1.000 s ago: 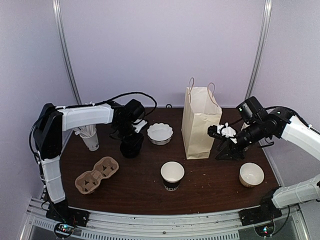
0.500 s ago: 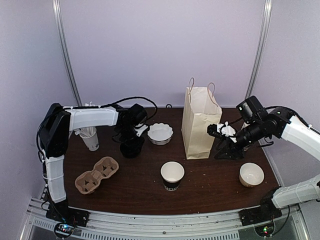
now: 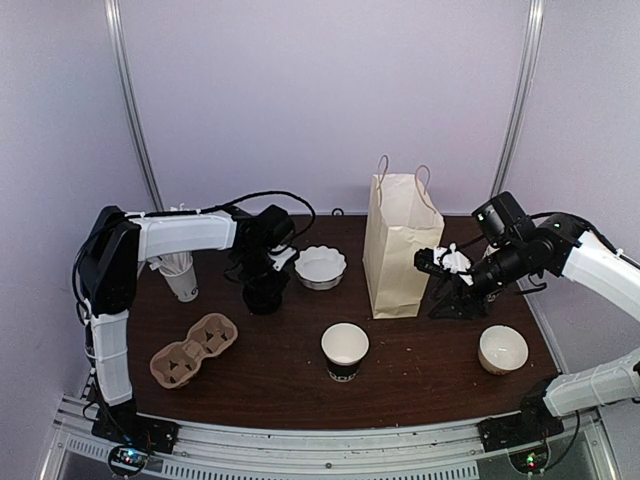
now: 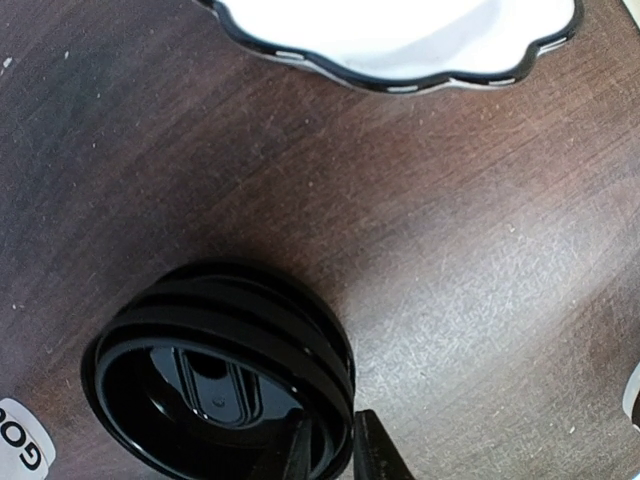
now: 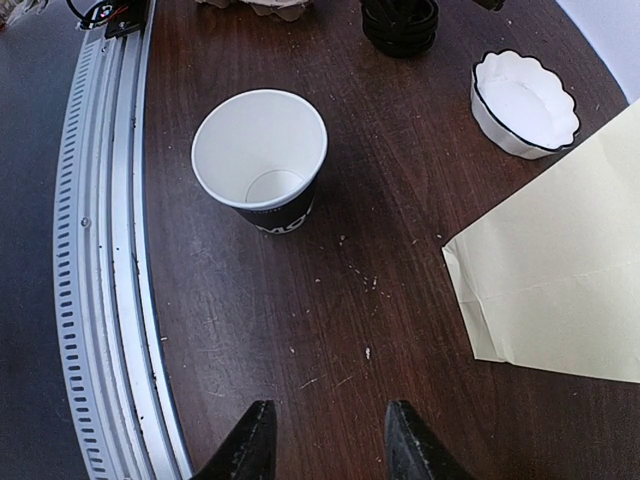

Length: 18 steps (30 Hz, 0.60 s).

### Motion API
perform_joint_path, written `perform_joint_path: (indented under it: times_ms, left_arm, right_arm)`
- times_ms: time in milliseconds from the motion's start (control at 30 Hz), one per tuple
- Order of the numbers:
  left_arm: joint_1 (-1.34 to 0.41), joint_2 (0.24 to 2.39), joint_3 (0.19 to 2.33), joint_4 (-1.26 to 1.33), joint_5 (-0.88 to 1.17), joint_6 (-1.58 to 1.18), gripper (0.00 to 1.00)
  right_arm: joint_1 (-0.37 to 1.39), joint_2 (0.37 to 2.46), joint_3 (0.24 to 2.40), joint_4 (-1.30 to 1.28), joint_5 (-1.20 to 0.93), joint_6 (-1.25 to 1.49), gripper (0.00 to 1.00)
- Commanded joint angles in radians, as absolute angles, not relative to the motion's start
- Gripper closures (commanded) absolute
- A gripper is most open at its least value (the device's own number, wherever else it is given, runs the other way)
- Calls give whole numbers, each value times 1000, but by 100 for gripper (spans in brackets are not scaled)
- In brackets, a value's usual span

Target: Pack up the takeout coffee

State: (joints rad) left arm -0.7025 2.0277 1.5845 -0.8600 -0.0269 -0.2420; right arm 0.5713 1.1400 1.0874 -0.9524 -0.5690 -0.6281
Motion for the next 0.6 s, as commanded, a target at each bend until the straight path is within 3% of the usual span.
perform_joint_path:
  times_ms: [0, 567]
  left_arm:
    - [-706, 2032, 1623, -892, -34, -245, 84]
    - [-706, 1825, 1655, -985, 57, -228, 94]
  right_arm:
    - [566, 1140, 1115, -948, -586, -627, 59]
    - [568, 1163, 1159, -992, -610, -640, 59]
